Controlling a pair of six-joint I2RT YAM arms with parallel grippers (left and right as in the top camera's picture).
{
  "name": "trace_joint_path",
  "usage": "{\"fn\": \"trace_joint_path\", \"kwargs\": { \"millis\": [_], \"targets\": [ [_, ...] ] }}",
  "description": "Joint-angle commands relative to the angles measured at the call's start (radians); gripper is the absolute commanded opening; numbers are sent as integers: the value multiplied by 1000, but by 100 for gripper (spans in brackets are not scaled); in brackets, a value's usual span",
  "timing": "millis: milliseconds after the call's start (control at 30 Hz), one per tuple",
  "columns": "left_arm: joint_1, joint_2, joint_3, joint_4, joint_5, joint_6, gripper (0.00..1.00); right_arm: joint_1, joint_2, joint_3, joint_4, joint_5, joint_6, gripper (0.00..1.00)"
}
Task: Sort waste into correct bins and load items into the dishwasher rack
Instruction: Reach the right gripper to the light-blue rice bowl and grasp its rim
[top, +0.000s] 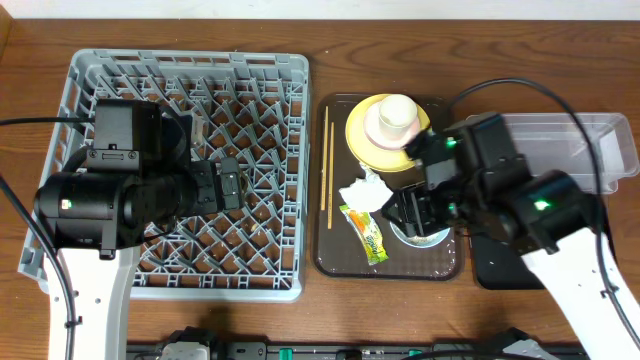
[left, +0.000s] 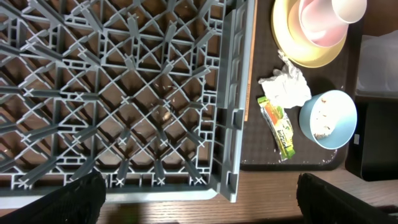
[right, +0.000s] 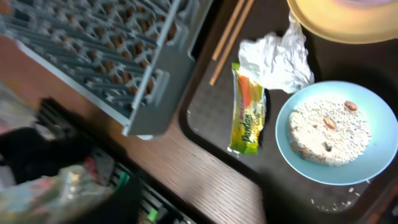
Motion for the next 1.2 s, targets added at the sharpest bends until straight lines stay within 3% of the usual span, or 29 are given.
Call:
{"fn": "trace_joint_path", "kwargs": {
  "millis": [0,200,700,1000,1167],
  "targets": [
    [3,-6,-3,1,-10,2,99,55,23,-36,4,145,61,31],
    [3,-6,-3,1,-10,2,99,115,42,-156,95,280,172,32],
    [3,-6,-3,1,-10,2,99,122,65,-497,465,372,171,28],
    [3,-6,-3,1,-10,2,99,122,121,-584,599,372,171,29],
    [3,-6,-3,1,-10,2,99,122,171,-590,628,372,110,24]
  ]
}}
